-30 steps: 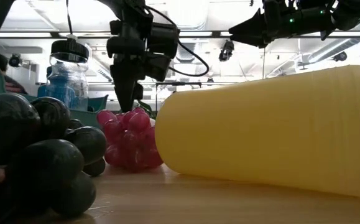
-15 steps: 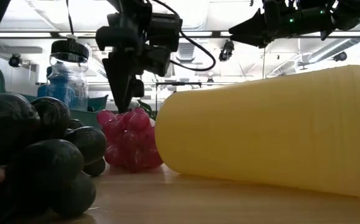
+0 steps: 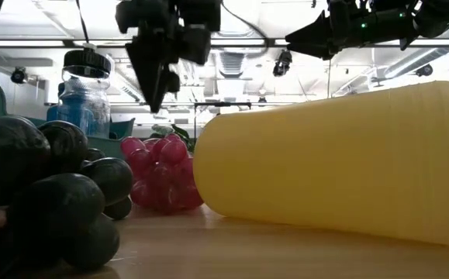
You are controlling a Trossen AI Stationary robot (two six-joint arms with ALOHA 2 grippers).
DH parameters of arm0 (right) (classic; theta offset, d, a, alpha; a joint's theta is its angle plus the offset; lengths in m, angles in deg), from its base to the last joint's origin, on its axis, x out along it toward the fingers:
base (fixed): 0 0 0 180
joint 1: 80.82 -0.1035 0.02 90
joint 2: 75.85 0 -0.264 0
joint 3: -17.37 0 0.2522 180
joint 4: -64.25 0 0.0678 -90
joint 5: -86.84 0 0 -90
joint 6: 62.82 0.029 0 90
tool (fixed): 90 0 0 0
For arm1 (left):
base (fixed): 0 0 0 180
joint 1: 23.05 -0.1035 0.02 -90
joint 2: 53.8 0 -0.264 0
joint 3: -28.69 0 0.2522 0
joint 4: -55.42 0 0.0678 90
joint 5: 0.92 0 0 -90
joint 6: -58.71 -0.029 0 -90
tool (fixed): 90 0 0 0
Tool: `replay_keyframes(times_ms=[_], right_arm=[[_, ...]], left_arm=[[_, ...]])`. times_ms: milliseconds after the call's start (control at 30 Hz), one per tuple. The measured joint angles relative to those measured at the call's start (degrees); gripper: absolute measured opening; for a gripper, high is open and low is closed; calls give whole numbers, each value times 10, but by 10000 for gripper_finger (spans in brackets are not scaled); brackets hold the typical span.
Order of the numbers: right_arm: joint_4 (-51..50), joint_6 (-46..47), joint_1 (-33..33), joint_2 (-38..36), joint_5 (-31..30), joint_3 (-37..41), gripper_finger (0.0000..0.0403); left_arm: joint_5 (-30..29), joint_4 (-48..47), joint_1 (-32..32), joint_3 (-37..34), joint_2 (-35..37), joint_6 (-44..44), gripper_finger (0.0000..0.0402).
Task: Pick & Place Food Item
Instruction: Put the violet water bottle into the green bin
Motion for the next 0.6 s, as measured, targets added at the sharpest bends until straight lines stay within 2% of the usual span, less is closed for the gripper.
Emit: replay_keyframes(times_ms=[133,267,433,600], right_arm=[[0,0,0,0,0,0,305],[0,0,0,0,0,0,305],[0,0,0,0,0,0,305],[0,0,0,0,0,0,305]], left_arm=[[-52,38,-3,15,21,-18,171],[-70,93,-4,17,27,-12,171],[-74,147,6,17,27,47,171],[-156,131,37,32,42,173,171]])
